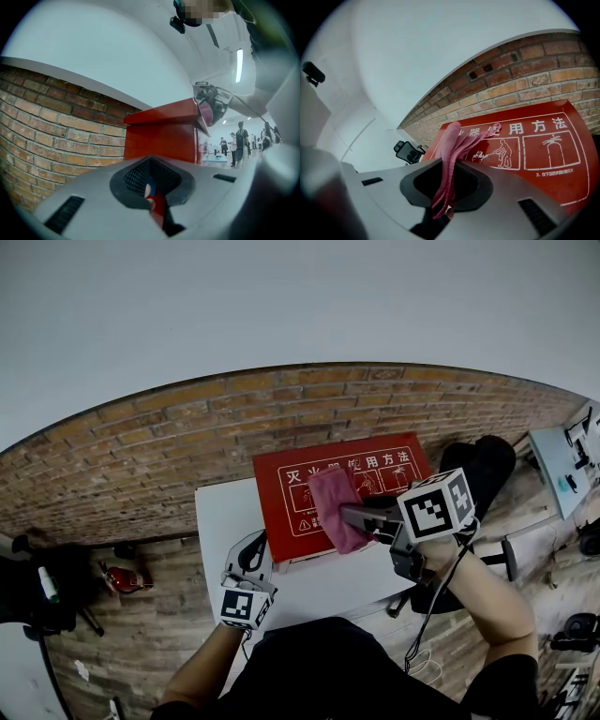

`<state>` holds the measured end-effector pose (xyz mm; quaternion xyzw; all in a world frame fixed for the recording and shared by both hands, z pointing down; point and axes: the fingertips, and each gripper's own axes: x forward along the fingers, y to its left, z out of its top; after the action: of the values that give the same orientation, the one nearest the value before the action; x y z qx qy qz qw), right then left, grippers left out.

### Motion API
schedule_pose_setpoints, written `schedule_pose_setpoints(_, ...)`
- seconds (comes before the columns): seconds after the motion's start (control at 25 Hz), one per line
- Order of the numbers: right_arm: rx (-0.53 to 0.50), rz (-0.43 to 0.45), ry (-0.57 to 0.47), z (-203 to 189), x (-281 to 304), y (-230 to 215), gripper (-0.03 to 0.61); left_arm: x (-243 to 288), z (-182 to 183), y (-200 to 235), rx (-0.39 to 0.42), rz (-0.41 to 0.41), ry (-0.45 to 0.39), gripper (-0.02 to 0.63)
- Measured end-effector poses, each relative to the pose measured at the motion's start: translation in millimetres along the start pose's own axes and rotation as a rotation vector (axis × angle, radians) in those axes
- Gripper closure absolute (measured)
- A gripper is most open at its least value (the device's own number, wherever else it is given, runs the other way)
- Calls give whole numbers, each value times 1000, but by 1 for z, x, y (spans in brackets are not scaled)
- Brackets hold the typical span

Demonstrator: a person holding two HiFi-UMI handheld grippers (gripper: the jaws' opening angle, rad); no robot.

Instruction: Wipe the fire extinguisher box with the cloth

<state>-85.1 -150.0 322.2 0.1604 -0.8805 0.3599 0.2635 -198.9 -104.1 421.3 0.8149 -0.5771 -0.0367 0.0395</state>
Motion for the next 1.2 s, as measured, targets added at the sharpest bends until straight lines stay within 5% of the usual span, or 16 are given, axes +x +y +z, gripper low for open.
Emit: schedule_pose_setpoints(1.2, 4, -96, -33, -4, -37, -40, 517, -2, -1, 0, 5, 31, 4, 584)
